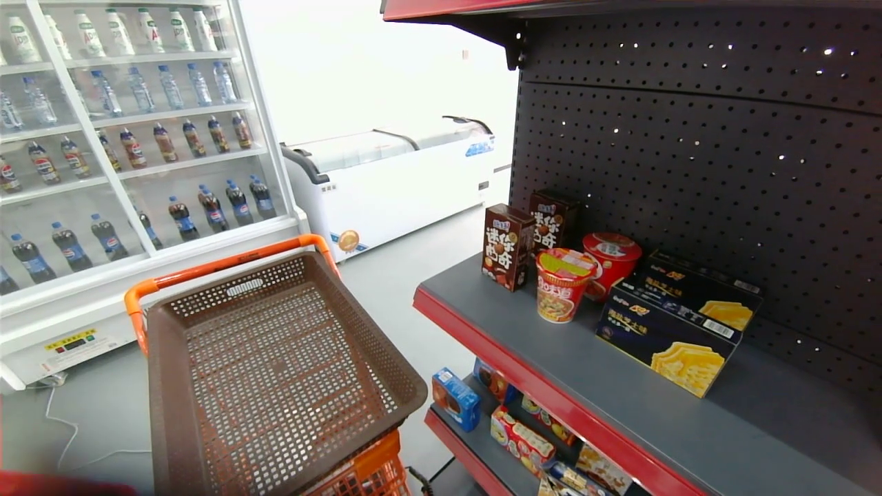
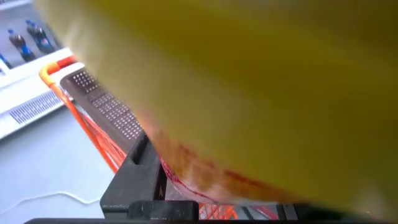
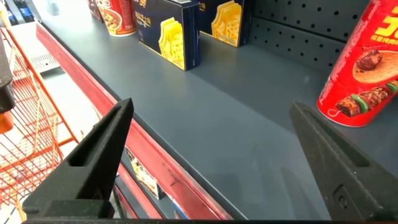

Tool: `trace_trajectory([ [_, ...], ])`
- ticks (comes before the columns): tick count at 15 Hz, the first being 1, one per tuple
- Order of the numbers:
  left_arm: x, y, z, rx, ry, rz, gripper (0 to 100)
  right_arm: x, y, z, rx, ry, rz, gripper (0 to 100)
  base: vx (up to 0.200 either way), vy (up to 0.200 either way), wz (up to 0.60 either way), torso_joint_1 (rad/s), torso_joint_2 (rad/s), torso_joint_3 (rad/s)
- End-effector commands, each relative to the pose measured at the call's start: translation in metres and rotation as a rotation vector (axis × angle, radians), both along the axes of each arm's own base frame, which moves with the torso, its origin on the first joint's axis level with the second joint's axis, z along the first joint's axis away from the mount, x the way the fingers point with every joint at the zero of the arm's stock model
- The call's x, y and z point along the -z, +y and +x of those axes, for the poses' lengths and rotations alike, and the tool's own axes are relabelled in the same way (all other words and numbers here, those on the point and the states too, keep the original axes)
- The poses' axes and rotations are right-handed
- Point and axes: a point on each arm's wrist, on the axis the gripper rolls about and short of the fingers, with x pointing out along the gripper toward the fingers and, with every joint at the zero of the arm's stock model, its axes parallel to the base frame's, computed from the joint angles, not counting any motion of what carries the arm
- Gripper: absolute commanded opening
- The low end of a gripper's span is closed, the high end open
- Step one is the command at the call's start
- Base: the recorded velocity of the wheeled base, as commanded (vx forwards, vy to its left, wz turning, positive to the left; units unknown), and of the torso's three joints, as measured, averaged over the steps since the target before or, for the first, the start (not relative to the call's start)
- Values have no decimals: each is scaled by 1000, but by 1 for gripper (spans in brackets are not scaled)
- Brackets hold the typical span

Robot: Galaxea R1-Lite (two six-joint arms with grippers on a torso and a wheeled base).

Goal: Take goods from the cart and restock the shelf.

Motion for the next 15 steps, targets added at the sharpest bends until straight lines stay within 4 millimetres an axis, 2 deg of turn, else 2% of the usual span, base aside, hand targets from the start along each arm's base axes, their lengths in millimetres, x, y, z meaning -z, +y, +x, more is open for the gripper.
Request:
trace_trajectory([
  [1,14,0,-27,16,-127,26,0,0,0,0,-2,0,0,100,0,0,0,0,0,0],
  [4,9,0,-33,13,-167,28,0,0,0,0,-4,1,-2,100,0,0,0,0,0,0],
  [15,12,0,-31,33,-144,16,0,0,0,0,-4,0,-2,100,0,0,-600,4,2,3],
])
